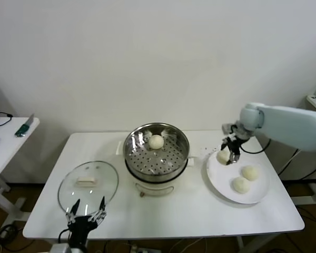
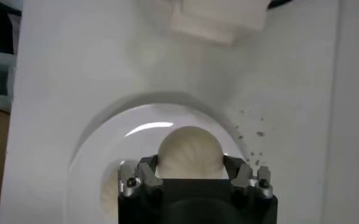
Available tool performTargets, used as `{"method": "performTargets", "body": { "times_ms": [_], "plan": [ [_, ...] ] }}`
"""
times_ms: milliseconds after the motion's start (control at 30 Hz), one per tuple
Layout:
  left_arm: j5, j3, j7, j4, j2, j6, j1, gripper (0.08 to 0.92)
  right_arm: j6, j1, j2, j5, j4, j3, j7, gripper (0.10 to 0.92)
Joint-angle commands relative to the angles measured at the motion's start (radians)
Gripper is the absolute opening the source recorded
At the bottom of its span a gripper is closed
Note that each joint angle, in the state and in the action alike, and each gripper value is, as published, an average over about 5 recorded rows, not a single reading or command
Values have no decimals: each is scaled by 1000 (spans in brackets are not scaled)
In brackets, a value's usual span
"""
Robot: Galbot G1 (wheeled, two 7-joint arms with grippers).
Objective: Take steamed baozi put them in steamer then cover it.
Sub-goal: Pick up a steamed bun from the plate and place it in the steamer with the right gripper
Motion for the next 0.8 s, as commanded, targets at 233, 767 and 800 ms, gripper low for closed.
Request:
{"method": "performTargets", "body": {
  "times_ms": [233, 767, 800],
  "plan": [
    [1, 7, 2, -20, 0, 8, -7, 823, -97, 436, 190, 392, 251, -45, 12, 721],
    [24, 6, 7, -29, -18, 10, -4, 823, -136, 75, 591, 337, -39, 84, 80, 721],
    [24, 5, 7, -28, -18, 9, -3, 823, -134, 55, 606, 322, -64, 82, 79, 721]
  ]
}}
